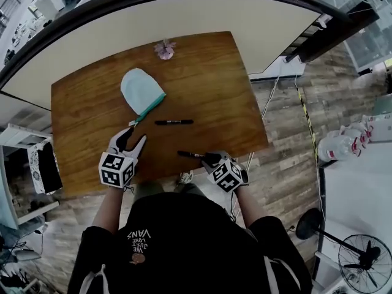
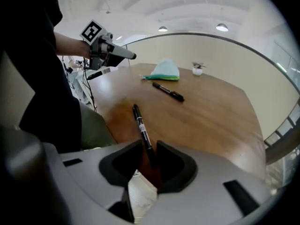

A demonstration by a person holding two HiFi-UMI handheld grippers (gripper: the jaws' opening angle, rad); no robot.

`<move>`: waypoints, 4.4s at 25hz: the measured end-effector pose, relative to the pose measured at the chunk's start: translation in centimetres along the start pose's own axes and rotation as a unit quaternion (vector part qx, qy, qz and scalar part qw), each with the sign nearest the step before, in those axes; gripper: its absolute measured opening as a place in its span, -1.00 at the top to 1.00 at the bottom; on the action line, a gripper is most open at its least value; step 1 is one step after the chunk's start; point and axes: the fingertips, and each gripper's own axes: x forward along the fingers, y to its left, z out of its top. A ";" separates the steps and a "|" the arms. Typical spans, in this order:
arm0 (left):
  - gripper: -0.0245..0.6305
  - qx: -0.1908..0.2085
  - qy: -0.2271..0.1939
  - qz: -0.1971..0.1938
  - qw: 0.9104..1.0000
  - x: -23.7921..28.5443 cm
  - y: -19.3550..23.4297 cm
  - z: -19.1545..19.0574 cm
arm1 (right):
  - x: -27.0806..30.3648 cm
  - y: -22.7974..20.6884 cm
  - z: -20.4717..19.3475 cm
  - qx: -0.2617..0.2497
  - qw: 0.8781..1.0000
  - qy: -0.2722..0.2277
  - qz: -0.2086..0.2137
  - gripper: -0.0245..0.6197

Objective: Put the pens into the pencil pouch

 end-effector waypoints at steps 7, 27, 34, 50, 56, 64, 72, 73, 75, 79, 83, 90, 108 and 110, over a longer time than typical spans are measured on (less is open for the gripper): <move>0.35 0.071 0.031 -0.009 0.997 2.3 2.0 0.0 | 0.1 -0.2 0.7 0.029 0.999 -0.006 -0.019 0.77; 0.32 0.206 0.125 -0.057 0.969 11.6 6.4 -2.3 | 0.0 1.0 7.5 0.232 0.965 -0.076 -0.100 0.78; 0.79 0.185 0.134 -0.084 0.970 11.7 6.3 -2.9 | 0.4 1.7 10.7 0.245 0.960 -0.097 -0.093 0.78; 0.85 0.160 0.055 -0.120 0.978 5.1 3.5 0.2 | 2.1 1.5 16.5 0.216 0.966 -0.123 -0.077 0.78; 0.85 0.153 0.052 -0.119 0.980 3.4 3.1 -0.9 | 3.1 2.1 16.4 0.222 0.967 -0.108 -0.059 0.78; 0.85 0.158 0.030 -0.155 0.975 1.7 0.8 -1.3 | 4.1 2.4 16.3 0.242 0.966 -0.085 -0.035 0.78; 0.85 0.141 0.003 -0.186 0.972 0.6 -1.1 -0.5 | 4.5 1.8 17.8 0.213 0.975 -0.061 -0.026 0.78; 0.85 0.141 0.002 -0.188 0.972 0.6 -1.2 -0.5 | 4.5 1.7 18.2 0.209 0.976 -0.060 -0.026 0.78; 0.85 0.138 0.001 -0.191 0.972 0.5 -1.3 -0.6 | 4.4 1.4 19.2 0.203 0.977 -0.062 -0.023 0.78; 0.85 0.115 -0.007 -0.197 0.974 0.3 -1.3 -0.6 | 4.6 0.5 21.1 0.191 0.979 -0.068 -0.020 0.78; 0.85 0.065 -0.030 -0.192 0.979 0.1 -0.5 0.3 | 4.9 -0.4 23.3 0.174 0.981 -0.086 -0.027 0.78; 0.85 -0.033 -0.066 -0.171 0.982 -0.3 2.1 2.4 | 3.0 -1.6 25.9 0.196 0.965 -0.170 -0.025 0.71; 0.85 -0.058 -0.010 -0.125 0.990 0.1 3.6 -1.1 | 4.7 -7.7 11.4 0.035 0.995 -0.010 -0.094 0.64; 0.85 -0.067 -0.005 -0.115 0.991 0.1 3.6 -1.7 | 5.3 -8.4 10.7 0.008 0.997 0.006 -0.081 0.63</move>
